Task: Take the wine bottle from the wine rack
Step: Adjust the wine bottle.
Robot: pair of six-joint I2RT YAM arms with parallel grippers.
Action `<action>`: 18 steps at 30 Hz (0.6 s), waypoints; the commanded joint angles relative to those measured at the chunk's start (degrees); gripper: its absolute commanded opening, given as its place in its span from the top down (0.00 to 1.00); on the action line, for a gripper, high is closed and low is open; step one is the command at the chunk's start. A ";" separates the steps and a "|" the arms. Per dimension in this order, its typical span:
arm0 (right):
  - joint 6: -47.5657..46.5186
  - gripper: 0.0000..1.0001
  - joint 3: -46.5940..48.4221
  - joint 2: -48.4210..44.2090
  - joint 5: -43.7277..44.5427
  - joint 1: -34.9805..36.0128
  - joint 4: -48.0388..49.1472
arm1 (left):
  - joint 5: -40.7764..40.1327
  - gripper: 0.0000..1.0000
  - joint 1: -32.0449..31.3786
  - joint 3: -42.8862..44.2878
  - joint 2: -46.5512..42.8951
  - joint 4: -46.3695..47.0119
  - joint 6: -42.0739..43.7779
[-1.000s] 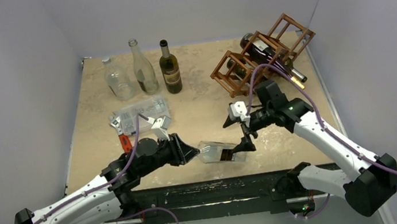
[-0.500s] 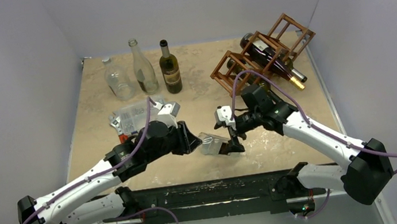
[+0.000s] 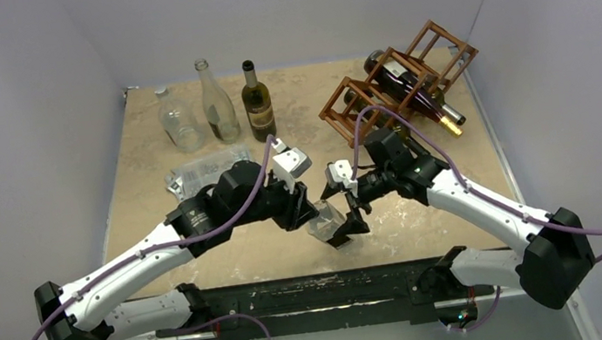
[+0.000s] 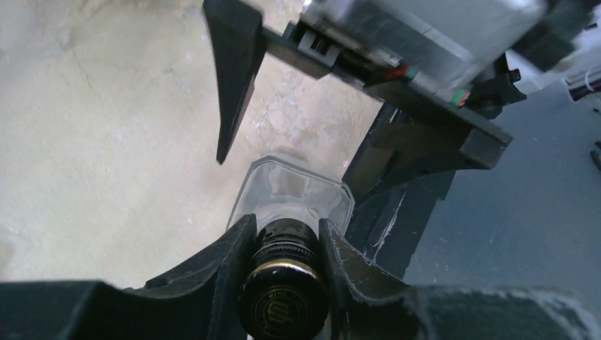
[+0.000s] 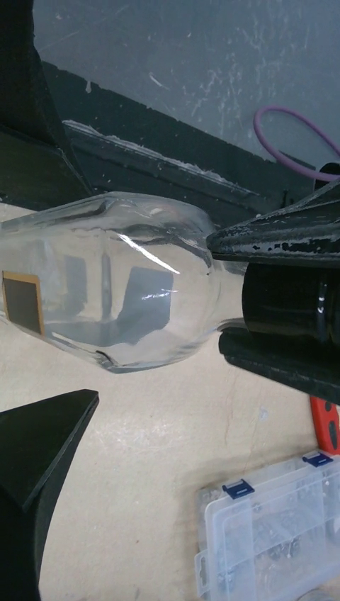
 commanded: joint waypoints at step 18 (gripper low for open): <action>12.09 0.69 -0.07 1.04 -9.06 -5.28 10.33 | 8.70 0.92 0.11 9.15 4.19 15.88 7.59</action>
